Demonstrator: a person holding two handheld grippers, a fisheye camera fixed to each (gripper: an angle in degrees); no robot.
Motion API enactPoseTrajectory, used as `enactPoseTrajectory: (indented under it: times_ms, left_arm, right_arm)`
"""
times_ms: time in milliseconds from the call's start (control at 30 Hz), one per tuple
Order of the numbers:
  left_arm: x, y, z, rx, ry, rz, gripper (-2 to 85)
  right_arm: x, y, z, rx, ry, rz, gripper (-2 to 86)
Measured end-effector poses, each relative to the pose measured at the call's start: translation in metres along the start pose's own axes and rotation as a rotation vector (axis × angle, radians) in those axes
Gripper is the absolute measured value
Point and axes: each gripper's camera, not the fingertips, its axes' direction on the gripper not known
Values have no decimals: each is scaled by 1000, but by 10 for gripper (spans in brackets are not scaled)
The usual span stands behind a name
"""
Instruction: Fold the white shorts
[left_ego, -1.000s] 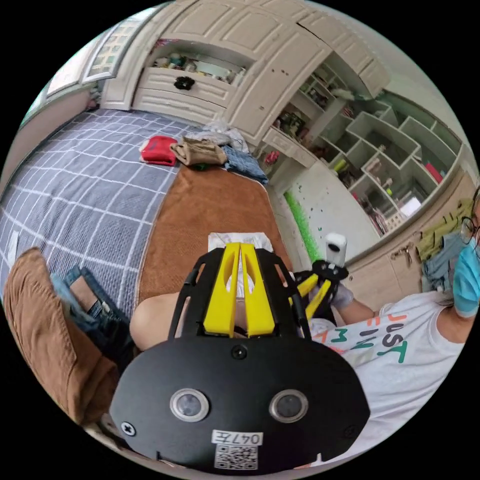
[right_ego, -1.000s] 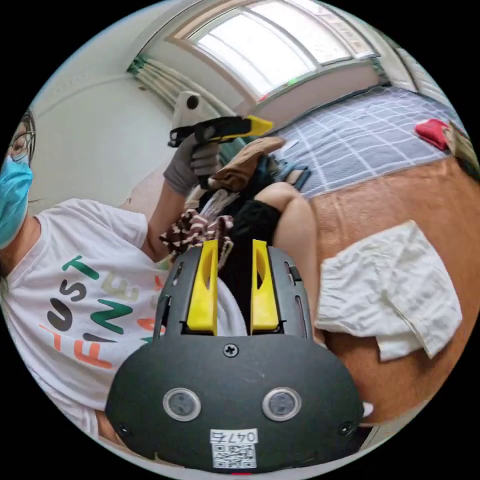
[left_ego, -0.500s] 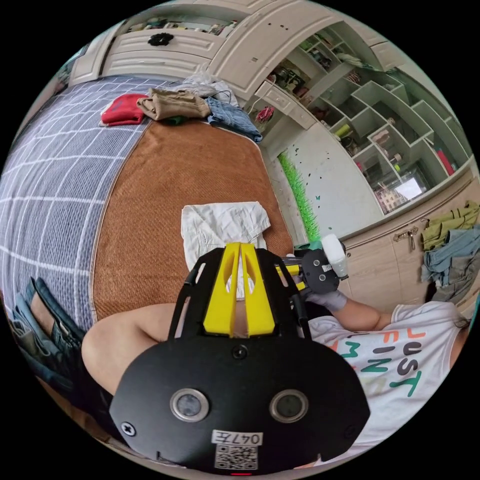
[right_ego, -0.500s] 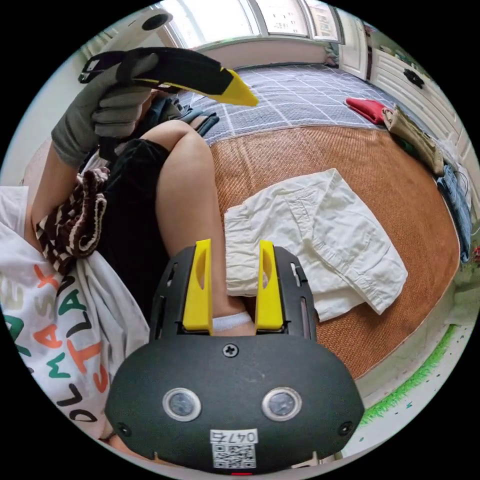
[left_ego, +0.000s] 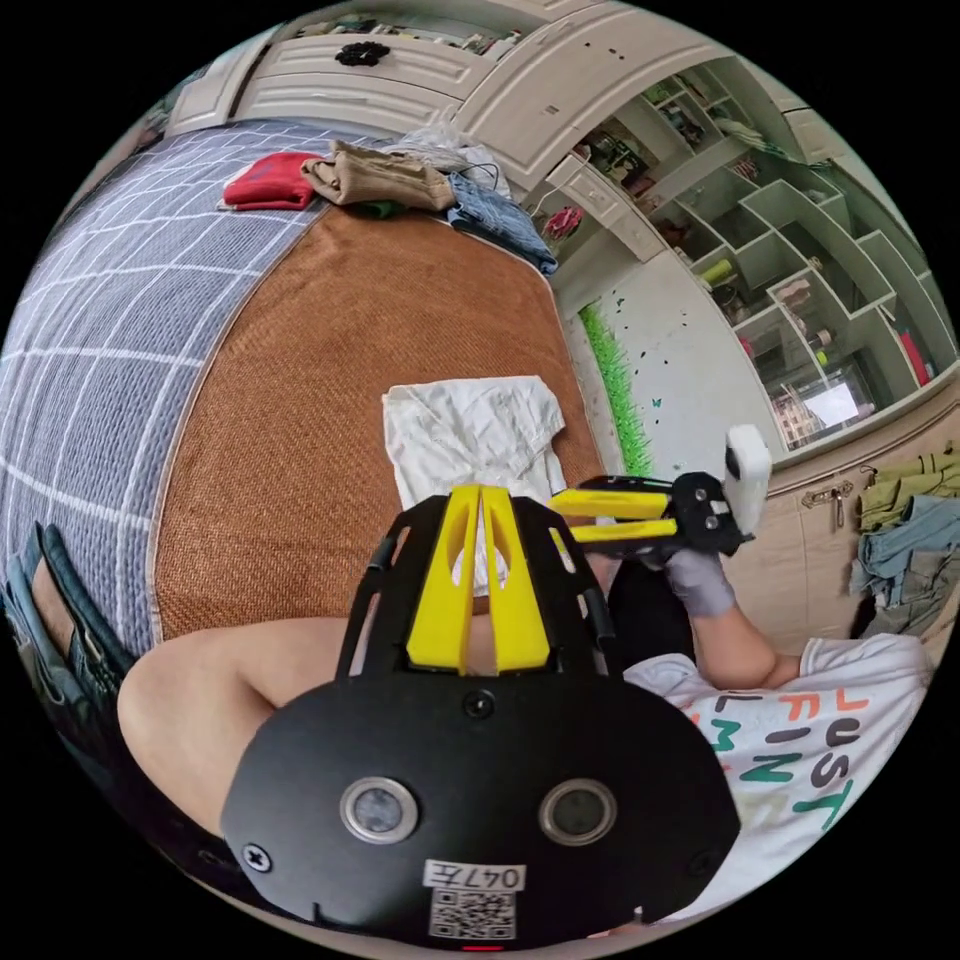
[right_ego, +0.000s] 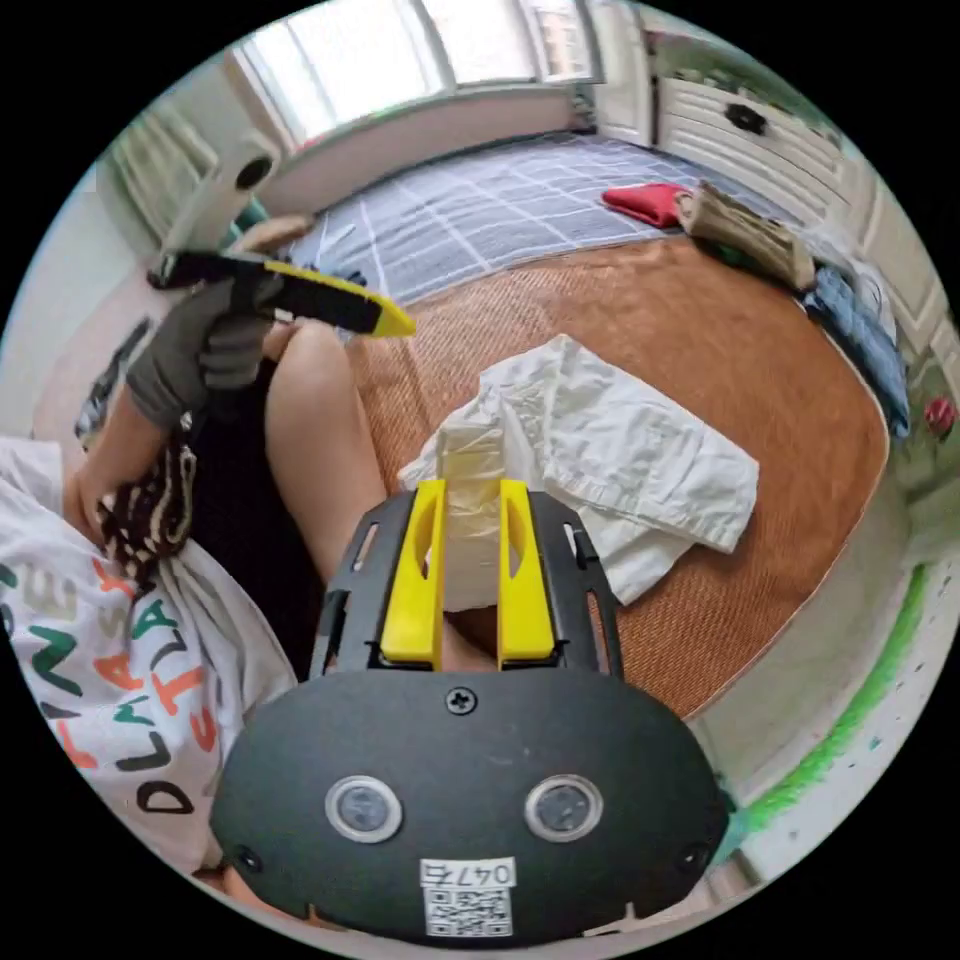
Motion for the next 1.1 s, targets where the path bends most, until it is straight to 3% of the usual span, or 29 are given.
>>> enactPoseTrajectory:
  times_ms: [133,233,333,500,733,967,1100]
  left_arm:
    - [43,-20,24,-21,93,65,21]
    - [103,-34,55,-131,25,221,63]
    - [161,-38,77,-221,-108,361,83]
    - [217,-41,93,-258,-53,429,96]
    - [291,-40,113,-330,-202,531,98]
    - [325,-42,118,-413,-178,547,98]
    - [353,-33,102,-399,-161,552,104]
  right_arm:
    - [98,100,-54,392,-331,367,-8]
    - [130,158,-62,534,-365,510,-11]
    - [136,180,-52,469,-299,539,-10]
    - [147,202,-8,281,-97,638,-7]
    - [188,282,22,322,-246,712,83]
    - [202,307,34,385,-285,650,152]
    - [211,283,55,352,-341,559,32]
